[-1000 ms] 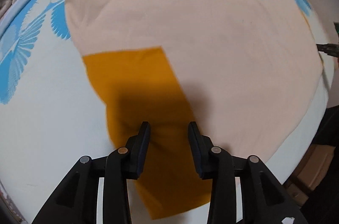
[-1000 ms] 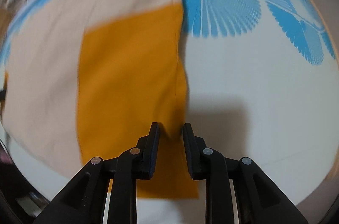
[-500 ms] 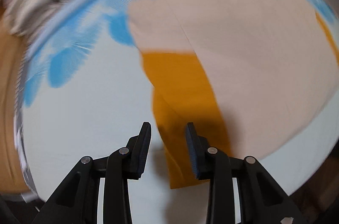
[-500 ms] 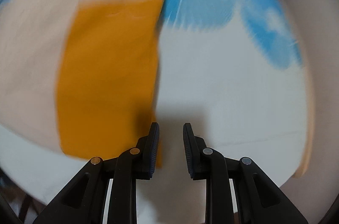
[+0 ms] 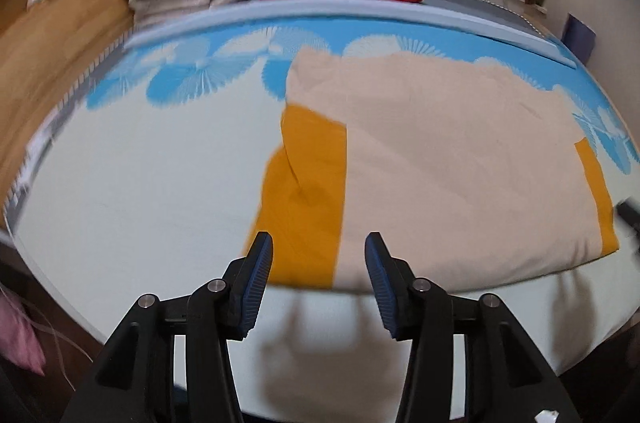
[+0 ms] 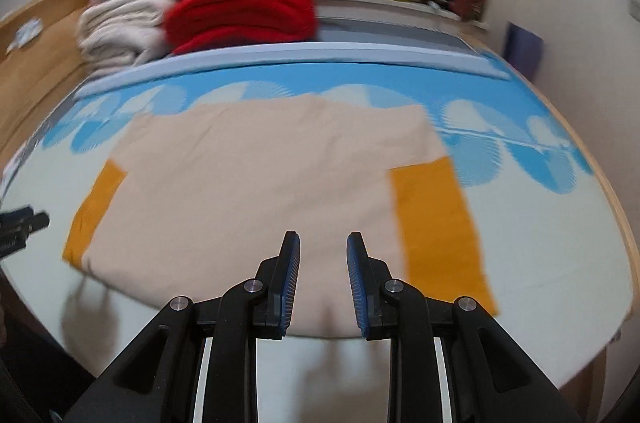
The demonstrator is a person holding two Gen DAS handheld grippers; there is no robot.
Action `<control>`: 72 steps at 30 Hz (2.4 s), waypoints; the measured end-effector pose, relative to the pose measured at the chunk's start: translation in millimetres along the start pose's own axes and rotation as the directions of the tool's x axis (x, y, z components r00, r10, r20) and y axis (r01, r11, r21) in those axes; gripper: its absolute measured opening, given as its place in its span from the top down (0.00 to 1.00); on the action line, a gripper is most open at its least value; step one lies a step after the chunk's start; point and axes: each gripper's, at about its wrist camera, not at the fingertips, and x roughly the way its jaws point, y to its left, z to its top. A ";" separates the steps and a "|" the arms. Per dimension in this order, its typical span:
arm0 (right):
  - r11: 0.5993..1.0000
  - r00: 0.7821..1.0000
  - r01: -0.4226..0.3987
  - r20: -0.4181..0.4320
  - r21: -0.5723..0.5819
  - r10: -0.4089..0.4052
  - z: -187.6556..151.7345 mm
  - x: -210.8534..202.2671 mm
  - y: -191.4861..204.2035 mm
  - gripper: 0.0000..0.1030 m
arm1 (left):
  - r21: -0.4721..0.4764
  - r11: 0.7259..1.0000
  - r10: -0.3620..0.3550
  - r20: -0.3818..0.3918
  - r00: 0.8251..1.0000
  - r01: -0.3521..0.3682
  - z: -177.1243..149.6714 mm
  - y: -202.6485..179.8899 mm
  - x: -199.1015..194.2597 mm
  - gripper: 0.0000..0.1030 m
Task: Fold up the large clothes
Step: 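Grasp an orange side panel with the left tool and lift it inward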
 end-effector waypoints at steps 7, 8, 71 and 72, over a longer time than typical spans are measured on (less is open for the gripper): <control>0.995 0.995 0.047 -0.082 -0.083 -0.054 -5.7 58.6 18.4 0.75 | 0.008 1.000 -0.009 -0.019 1.000 0.009 -10.1 -4.7 10.5 0.59; 0.993 0.988 0.053 -0.139 -0.104 -0.068 -9.4 73.9 19.0 0.75 | 0.007 1.000 -0.015 -0.026 1.000 0.016 -12.2 -5.0 12.9 0.59; 0.993 0.996 0.075 -0.042 -0.086 -0.079 14.1 49.9 88.2 0.75 | -0.494 0.804 -0.358 0.043 0.933 0.331 18.7 104.2 13.9 0.89; 0.993 0.997 0.058 -0.042 -0.099 -0.062 12.7 49.3 96.2 0.75 | -0.465 0.821 -0.350 0.050 0.936 0.332 18.0 106.2 4.0 0.89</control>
